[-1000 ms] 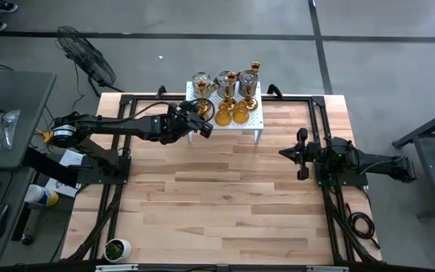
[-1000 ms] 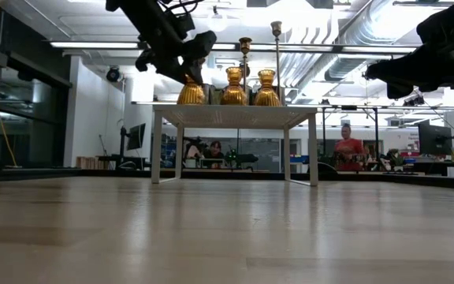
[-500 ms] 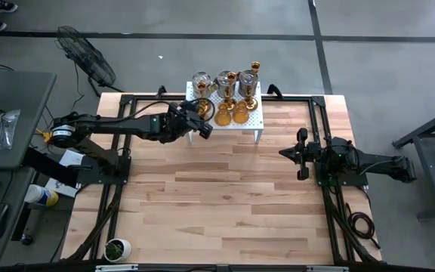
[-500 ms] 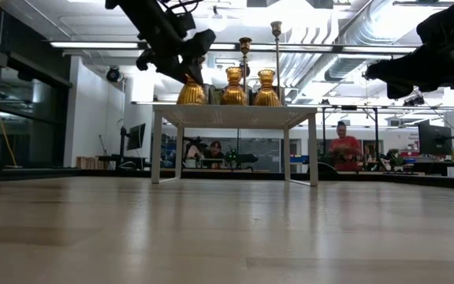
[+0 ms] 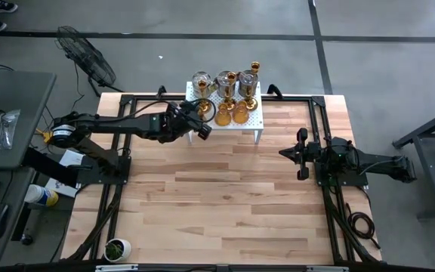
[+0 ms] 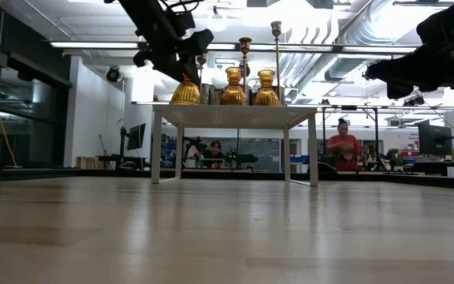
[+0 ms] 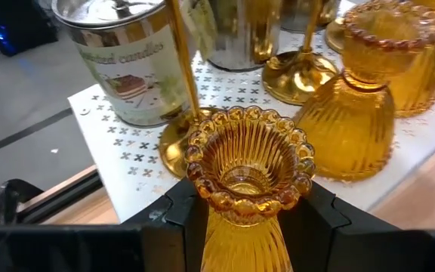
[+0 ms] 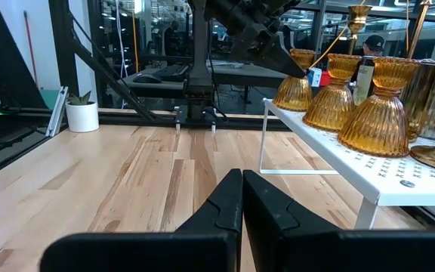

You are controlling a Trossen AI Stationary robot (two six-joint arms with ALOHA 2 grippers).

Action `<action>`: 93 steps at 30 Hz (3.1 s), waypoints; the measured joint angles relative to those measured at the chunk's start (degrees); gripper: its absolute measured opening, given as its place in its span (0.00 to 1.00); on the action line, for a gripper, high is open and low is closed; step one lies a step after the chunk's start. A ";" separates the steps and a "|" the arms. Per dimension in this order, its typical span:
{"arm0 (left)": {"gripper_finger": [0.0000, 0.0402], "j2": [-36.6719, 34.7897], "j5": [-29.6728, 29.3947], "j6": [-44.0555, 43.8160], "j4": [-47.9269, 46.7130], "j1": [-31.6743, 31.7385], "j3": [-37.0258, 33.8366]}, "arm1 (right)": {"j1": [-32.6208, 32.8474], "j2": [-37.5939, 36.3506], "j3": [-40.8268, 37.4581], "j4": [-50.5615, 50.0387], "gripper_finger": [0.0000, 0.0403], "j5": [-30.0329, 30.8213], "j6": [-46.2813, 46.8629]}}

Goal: Pick & Place candle stick holders
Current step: Put the yellow candle holder aligned with the other yellow candle holders on the shelf

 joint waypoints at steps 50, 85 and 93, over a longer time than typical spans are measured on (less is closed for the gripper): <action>0.51 0.13 -3.97 -0.72 -0.26 0.04 -0.13 | 0.00 0.00 0.00 0.00 0.01 -0.02 -0.02; 0.55 -0.92 -5.97 0.37 0.90 -0.50 0.00 | 0.00 0.00 -0.01 -0.01 0.01 0.01 0.00; 0.77 -0.92 -6.37 0.47 0.92 -1.20 0.00 | 0.00 0.00 0.00 0.00 0.01 0.01 -0.02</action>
